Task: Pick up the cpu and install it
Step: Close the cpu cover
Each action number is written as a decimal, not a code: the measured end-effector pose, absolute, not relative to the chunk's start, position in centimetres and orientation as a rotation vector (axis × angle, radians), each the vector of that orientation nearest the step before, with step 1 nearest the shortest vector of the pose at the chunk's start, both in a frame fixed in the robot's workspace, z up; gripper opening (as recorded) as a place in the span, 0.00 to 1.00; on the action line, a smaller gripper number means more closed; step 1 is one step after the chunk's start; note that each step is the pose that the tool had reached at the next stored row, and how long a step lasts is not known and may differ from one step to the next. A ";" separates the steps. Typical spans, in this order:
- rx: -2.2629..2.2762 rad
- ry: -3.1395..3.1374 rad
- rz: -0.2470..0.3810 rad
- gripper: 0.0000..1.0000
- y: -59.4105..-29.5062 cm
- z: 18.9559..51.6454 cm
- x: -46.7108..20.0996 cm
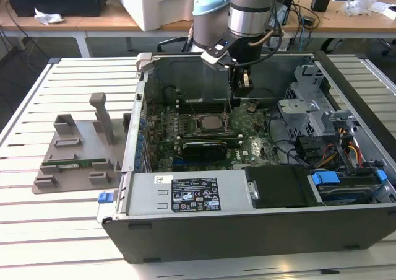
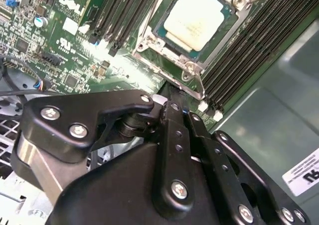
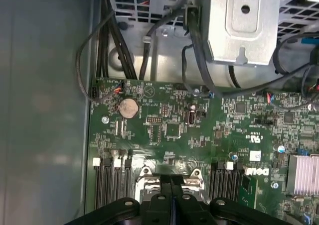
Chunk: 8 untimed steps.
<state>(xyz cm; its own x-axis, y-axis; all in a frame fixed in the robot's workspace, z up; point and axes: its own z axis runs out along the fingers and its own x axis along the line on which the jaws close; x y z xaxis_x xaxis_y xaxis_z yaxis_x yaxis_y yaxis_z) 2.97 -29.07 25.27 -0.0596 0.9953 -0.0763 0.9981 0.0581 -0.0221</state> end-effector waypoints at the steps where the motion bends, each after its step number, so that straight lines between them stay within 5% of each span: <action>1: 2.126 2.255 -0.106 0.11 -29.1 25.3 2.9; 8: 2.126 2.255 -0.106 0.11 -29.1 24.9 1.8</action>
